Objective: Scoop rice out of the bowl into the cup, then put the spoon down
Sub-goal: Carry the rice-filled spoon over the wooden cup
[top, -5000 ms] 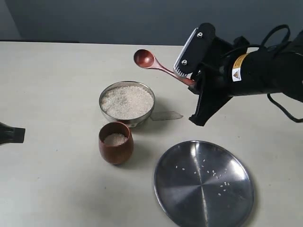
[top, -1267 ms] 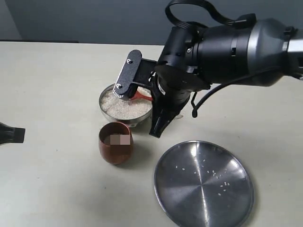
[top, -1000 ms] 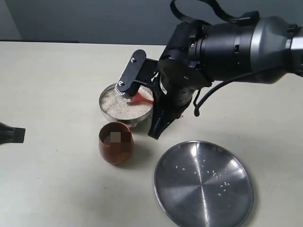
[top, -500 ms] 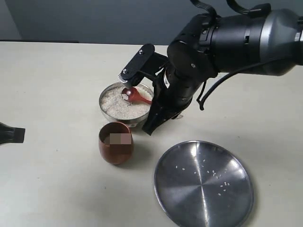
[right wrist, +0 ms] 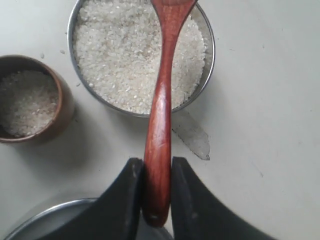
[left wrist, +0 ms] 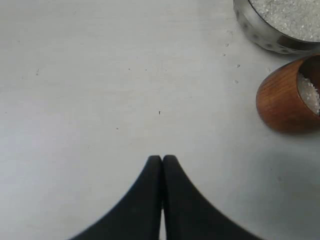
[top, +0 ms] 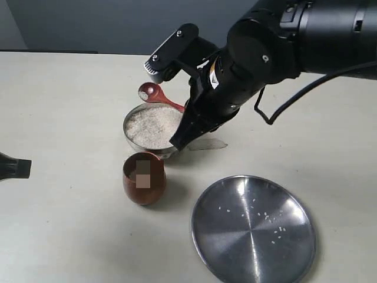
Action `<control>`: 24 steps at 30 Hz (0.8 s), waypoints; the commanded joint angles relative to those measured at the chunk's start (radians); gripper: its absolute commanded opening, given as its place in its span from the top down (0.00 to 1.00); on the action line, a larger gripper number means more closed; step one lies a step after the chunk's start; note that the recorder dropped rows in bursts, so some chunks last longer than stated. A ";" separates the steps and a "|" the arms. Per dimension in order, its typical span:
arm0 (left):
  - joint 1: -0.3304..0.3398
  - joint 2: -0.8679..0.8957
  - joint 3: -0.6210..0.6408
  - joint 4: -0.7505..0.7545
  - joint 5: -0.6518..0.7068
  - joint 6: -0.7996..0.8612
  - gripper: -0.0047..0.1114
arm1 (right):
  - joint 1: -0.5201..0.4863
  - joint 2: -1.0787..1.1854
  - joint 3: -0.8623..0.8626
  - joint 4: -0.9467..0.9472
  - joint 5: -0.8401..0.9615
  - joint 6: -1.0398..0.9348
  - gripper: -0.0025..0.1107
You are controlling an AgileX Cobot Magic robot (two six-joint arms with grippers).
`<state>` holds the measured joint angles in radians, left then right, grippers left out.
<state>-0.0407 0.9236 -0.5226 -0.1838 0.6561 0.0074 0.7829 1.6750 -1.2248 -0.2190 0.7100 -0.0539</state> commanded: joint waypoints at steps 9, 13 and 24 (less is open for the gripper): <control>-0.002 -0.007 0.004 0.005 -0.004 0.000 0.96 | -0.004 -0.061 0.003 0.085 0.058 -0.065 0.98; -0.002 -0.007 0.004 0.005 -0.004 0.000 0.96 | -0.004 -0.065 0.003 0.164 0.091 -0.143 0.98; -0.002 -0.007 0.004 0.005 -0.004 0.000 0.96 | -0.004 -0.102 0.003 0.208 0.201 -0.274 0.98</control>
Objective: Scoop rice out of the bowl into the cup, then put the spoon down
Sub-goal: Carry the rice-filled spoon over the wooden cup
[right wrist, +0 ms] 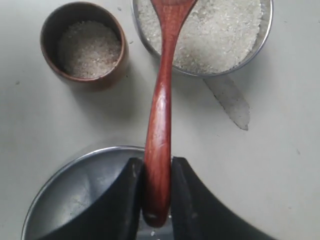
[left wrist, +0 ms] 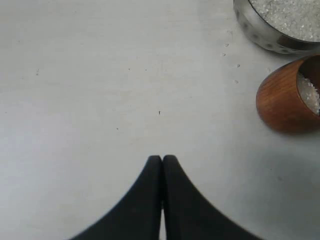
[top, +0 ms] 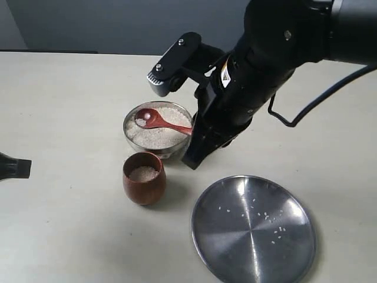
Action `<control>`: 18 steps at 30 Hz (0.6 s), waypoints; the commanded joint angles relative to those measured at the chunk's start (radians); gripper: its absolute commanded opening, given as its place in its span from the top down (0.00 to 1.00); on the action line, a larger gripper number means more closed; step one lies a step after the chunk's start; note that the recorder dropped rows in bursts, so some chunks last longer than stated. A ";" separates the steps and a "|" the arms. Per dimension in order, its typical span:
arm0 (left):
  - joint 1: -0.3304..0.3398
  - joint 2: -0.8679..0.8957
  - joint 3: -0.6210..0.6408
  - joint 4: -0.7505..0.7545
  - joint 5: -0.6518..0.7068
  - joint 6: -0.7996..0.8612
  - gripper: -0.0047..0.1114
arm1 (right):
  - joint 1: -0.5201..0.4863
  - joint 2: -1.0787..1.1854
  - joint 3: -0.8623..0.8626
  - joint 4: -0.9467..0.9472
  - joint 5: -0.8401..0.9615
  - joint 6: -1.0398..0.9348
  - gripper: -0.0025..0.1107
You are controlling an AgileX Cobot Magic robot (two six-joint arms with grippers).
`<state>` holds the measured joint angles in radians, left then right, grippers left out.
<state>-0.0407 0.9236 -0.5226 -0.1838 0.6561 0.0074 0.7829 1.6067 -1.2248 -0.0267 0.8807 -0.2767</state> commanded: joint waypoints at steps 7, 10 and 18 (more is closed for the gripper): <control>-0.002 -0.007 0.004 0.005 -0.004 0.000 0.96 | -0.004 -0.064 0.003 0.035 0.130 -0.119 0.98; -0.002 -0.007 0.004 0.005 -0.004 0.000 0.96 | -0.004 -0.066 0.003 0.045 0.147 -0.130 0.98; -0.002 -0.007 0.004 0.014 -0.004 0.000 0.96 | -0.004 -0.066 0.003 0.089 0.223 -0.190 0.98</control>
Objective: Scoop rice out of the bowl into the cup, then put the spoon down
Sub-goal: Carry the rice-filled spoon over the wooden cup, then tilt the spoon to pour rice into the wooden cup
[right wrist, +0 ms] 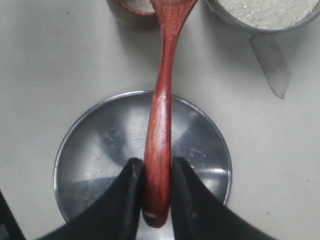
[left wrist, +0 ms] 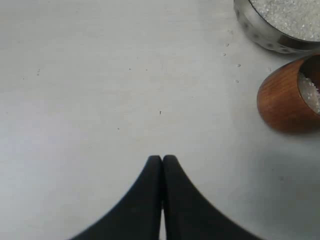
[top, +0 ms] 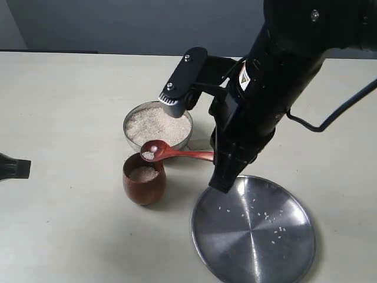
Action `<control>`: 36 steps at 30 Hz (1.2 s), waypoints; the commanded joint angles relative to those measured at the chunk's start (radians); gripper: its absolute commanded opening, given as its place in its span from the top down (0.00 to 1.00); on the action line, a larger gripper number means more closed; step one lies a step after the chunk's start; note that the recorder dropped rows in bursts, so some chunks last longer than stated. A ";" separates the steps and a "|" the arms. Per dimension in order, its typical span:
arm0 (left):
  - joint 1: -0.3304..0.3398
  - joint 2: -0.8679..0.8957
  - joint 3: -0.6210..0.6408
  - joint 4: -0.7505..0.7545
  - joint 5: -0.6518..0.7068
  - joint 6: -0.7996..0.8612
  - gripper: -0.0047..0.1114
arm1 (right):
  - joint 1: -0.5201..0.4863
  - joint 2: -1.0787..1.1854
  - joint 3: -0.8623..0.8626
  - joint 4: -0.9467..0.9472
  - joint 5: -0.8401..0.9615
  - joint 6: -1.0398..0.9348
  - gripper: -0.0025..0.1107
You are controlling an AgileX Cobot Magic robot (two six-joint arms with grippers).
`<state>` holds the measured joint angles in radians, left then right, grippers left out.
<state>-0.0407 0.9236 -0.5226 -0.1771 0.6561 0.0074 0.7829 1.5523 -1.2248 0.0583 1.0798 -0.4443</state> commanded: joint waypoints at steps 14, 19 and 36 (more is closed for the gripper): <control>-0.002 -0.007 0.004 0.015 -0.004 0.000 0.96 | -0.004 0.049 -0.008 -0.029 0.033 -0.053 0.98; -0.002 -0.007 0.004 0.015 -0.004 0.000 0.96 | -0.002 0.053 -0.102 -0.034 0.061 -0.049 0.98; -0.002 -0.007 0.004 0.017 -0.004 0.000 0.96 | 0.155 0.153 -0.147 -0.344 0.134 0.055 0.98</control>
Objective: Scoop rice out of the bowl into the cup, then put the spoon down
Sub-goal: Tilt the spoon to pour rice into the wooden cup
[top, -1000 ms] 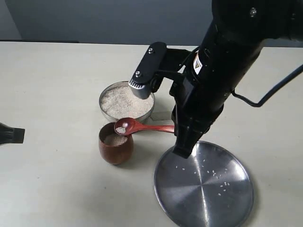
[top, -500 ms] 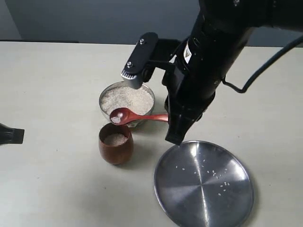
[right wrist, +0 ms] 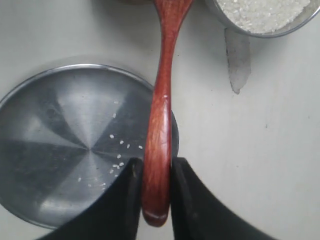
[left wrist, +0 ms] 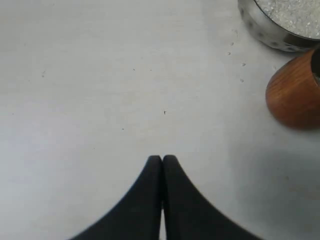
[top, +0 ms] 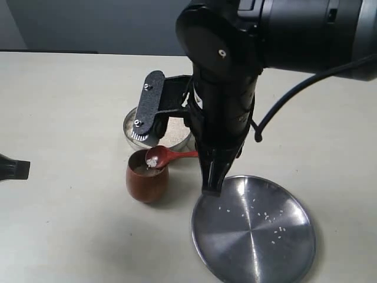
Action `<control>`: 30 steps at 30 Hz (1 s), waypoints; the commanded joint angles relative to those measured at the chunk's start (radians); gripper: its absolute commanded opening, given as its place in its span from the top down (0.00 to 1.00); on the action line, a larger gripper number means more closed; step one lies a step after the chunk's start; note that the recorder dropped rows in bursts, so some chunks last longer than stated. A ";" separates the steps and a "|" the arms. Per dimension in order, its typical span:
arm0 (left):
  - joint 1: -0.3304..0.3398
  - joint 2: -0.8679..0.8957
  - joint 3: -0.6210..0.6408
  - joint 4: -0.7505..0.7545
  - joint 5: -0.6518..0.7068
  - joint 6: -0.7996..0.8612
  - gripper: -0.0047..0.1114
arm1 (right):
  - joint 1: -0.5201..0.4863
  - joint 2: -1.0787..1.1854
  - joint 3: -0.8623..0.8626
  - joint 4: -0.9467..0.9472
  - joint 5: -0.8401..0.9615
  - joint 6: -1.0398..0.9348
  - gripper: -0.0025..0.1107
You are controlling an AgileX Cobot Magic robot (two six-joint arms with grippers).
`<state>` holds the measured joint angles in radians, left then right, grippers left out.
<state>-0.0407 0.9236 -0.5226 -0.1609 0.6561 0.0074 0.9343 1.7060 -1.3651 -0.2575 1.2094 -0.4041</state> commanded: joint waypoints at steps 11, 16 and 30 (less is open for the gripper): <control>-0.002 -0.007 0.004 0.000 -0.004 0.000 0.96 | 0.006 -0.001 -0.006 -0.018 -0.010 0.017 0.98; -0.002 -0.007 0.004 0.000 -0.004 0.000 0.96 | 0.039 -0.001 -0.006 -0.022 -0.014 0.017 0.98; -0.002 -0.007 0.004 0.000 -0.004 0.000 0.96 | 0.125 -0.001 -0.006 -0.150 -0.008 0.023 0.98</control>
<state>-0.0407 0.9236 -0.5226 -0.1591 0.6561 0.0074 1.0375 1.7060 -1.3651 -0.3755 1.2008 -0.3860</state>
